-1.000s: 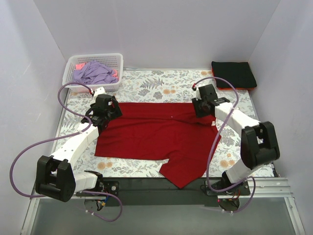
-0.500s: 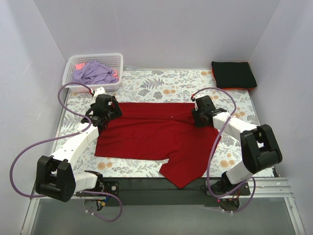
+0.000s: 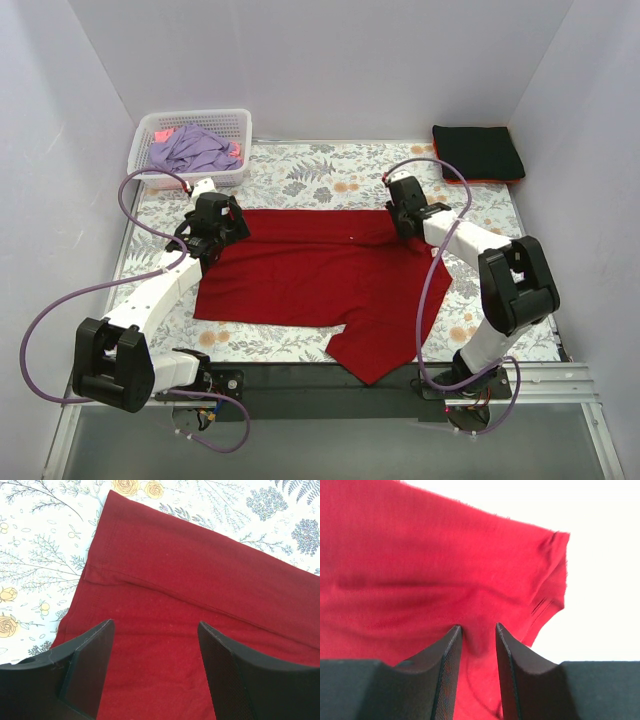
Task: Fold and stack the t-shirts
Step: Fold the tshirt
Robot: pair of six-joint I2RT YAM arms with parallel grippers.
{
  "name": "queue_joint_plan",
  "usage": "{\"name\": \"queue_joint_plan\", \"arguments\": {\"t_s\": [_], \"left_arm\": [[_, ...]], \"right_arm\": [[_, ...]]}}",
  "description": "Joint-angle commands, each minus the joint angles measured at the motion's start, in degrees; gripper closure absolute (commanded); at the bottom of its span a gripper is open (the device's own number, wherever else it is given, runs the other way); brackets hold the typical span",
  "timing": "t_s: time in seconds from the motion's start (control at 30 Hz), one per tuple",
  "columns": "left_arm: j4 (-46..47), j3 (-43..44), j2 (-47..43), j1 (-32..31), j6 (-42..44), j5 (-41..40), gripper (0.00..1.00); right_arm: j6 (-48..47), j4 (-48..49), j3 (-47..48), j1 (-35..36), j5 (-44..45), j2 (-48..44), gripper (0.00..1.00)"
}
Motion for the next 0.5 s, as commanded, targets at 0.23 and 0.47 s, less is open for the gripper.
{"name": "queue_joint_plan", "arguments": {"t_s": [0.23,0.47], "left_arm": [[0.83,0.46,0.19,-0.05,0.78,-0.09,0.34],[0.92,0.46,0.36,-0.14,0.87,0.26,0.34]], "right_arm": [[-6.19,0.22,15.54,-1.04,5.63,11.82,0.62],[-6.81,-0.57,20.38,-3.42,3.08,16.48,0.61]]}}
